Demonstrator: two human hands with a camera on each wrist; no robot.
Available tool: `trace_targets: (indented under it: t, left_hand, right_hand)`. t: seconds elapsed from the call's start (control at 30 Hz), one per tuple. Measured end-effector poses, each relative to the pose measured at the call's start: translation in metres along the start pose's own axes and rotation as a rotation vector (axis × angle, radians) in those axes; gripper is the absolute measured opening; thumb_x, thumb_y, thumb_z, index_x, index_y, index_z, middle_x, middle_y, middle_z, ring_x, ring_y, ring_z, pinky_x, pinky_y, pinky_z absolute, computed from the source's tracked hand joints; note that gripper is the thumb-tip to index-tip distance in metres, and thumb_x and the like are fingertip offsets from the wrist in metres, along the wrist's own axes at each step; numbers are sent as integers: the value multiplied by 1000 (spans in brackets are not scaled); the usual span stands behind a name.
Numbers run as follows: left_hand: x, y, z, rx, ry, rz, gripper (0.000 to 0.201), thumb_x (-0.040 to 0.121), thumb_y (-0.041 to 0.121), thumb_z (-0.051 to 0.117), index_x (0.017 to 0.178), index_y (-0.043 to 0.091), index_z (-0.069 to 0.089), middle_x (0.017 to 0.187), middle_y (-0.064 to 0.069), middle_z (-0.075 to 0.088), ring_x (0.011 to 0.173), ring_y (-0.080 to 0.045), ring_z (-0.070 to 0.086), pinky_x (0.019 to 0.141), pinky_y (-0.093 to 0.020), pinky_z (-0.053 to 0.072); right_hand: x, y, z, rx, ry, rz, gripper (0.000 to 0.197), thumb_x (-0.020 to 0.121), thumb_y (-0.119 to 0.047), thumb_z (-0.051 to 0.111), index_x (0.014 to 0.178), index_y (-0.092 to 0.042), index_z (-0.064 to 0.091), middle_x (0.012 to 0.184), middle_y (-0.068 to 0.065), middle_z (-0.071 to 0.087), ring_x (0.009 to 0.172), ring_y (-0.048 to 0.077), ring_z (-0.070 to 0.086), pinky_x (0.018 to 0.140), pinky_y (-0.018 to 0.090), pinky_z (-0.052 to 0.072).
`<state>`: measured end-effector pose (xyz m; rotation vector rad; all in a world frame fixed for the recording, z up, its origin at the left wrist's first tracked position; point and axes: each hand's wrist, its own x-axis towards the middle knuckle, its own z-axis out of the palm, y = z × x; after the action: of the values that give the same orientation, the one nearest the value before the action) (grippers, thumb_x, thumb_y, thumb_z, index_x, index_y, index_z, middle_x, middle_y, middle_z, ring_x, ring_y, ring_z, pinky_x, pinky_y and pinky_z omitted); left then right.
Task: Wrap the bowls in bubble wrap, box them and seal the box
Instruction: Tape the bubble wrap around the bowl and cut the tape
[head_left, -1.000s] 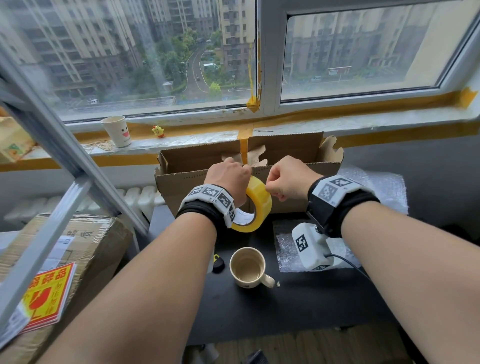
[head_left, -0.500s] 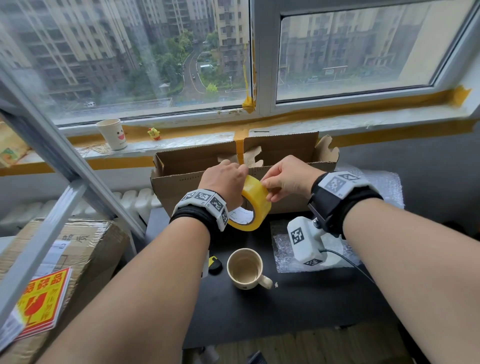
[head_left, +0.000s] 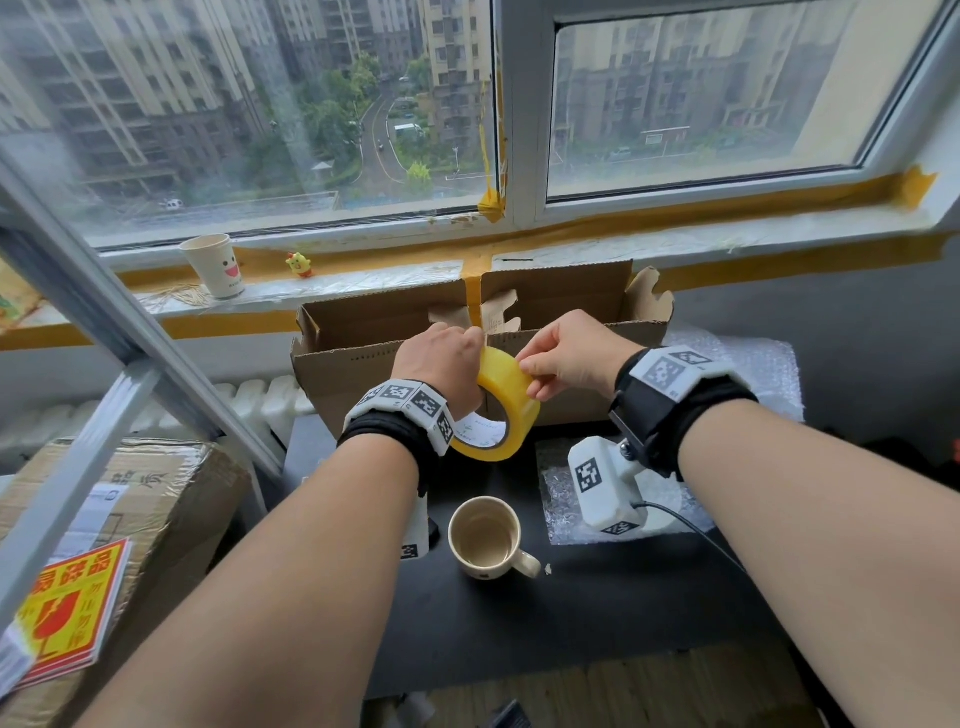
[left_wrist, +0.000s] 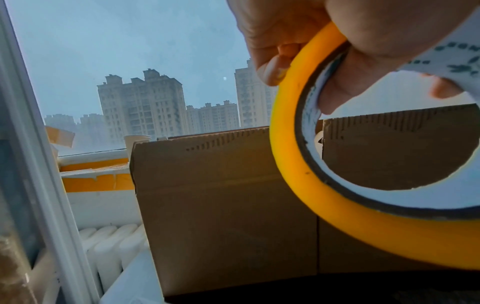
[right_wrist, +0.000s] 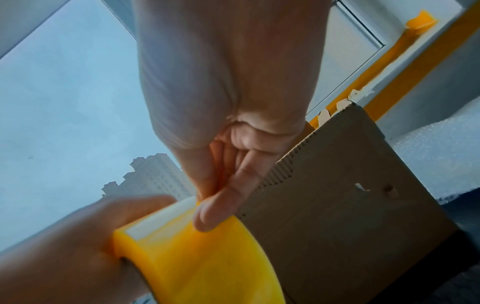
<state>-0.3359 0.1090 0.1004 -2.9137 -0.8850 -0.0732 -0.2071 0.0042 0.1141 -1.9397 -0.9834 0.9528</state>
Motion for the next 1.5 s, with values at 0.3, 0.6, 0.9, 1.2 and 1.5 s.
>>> trace_targets:
  t: [0.3, 0.6, 0.9, 1.2, 1.5]
  left_hand:
    - [3, 6, 2, 9, 28, 19, 26, 81, 19, 58, 106, 17, 51, 100, 2, 60, 101, -20, 51, 70, -30, 42]
    - [8, -2, 6, 35, 21, 1, 28, 82, 19, 58, 109, 16, 52, 103, 0, 60, 99, -21, 53, 71, -31, 43]
    - [7, 1, 6, 22, 34, -16, 29, 82, 18, 56, 111, 15, 52, 105, -2, 59, 101, -22, 53, 75, -33, 45]
    - [4, 0, 4, 0, 28, -27, 27, 83, 15, 54, 109, 15, 51, 101, -2, 59, 99, -22, 52, 69, -31, 38]
    - [0, -3, 2, -33, 31, -36, 18, 83, 16, 54, 92, 18, 39, 93, 0, 53, 96, -22, 51, 70, -31, 38]
  right_hand:
    - [6, 3, 5, -162, 122, 12, 29, 88, 8, 50, 73, -11, 66, 62, 10, 65, 58, 16, 64, 66, 29, 58]
    - [5, 3, 3, 69, 82, 77, 6, 89, 1, 64, 85, -1, 67, 75, 17, 66, 63, 19, 68, 68, 31, 61]
    - [9, -8, 7, -402, 189, -10, 15, 89, -5, 61, 78, -6, 72, 66, 9, 72, 63, 17, 72, 73, 29, 60]
    - [2, -11, 13, -545, 251, -134, 18, 80, -11, 63, 63, -16, 67, 58, 0, 65, 71, 17, 69, 81, 33, 57]
    - [-1, -7, 17, -524, 310, -212, 10, 78, -16, 66, 69, -18, 65, 63, -1, 63, 76, 21, 67, 79, 35, 55]
